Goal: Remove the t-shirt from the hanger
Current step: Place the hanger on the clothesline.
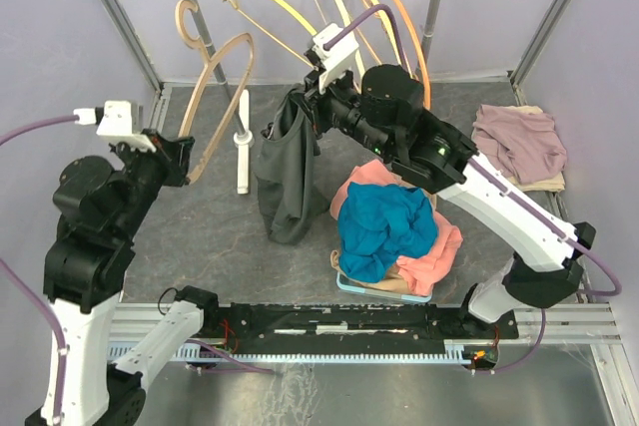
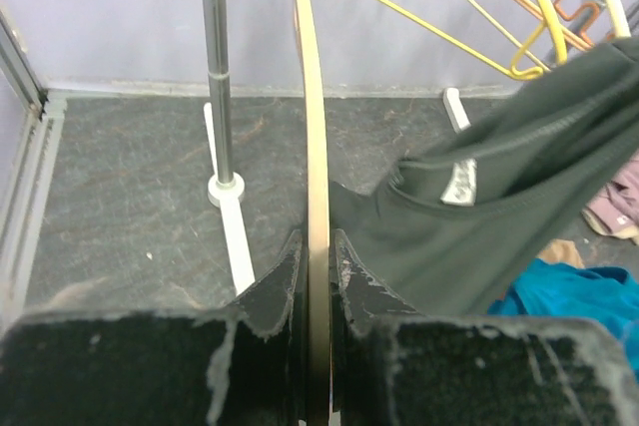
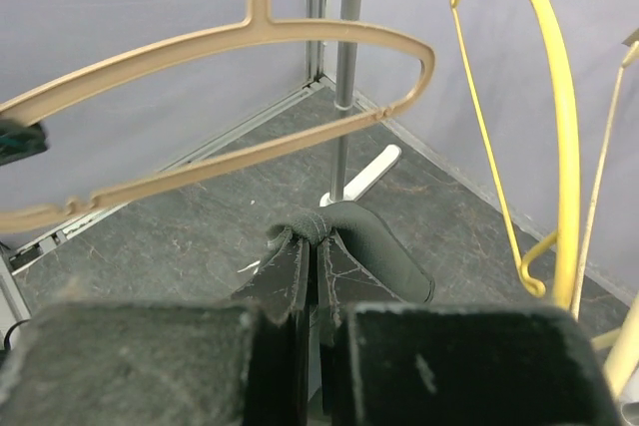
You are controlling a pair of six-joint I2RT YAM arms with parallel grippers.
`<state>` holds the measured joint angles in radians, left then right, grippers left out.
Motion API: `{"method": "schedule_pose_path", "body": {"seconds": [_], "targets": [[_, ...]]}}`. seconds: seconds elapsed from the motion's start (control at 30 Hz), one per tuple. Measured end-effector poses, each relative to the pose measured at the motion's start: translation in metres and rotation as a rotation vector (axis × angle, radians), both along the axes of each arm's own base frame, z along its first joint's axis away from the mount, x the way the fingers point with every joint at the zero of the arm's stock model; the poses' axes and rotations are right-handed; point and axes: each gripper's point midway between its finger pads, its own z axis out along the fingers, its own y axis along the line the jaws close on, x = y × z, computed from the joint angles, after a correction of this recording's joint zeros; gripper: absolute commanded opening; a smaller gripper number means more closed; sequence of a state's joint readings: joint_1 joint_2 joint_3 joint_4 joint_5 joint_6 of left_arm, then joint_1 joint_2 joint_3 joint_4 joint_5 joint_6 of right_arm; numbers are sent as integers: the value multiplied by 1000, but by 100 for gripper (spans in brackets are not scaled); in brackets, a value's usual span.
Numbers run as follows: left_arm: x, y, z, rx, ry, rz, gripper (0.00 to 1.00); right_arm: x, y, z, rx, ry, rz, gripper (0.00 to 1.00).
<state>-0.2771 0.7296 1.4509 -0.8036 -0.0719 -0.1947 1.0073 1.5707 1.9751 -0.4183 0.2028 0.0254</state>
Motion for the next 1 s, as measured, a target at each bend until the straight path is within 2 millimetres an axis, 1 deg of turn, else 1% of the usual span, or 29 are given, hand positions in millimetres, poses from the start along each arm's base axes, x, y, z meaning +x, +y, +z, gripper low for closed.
{"method": "schedule_pose_path", "body": {"seconds": [0.17,0.27,0.47,0.7,0.87,1.0], "targets": [[33,-2,1,30,6,34,3,-17,-10,2,-7,3,20,1],[48,-2,1,37,18,56,3,-25,-16,-1,-18,8,26,1],[76,-6,7,40,19,78,3,-31,-24,1,-23,9,29,1],[94,-10,21,42,-9,80,3,-35,-25,1,-23,9,36,1],[101,-13,29,34,-34,77,3,-37,-28,-3,-29,12,33,1],[106,-15,34,29,-47,73,3,-39,-33,-2,-24,8,26,1]]}}
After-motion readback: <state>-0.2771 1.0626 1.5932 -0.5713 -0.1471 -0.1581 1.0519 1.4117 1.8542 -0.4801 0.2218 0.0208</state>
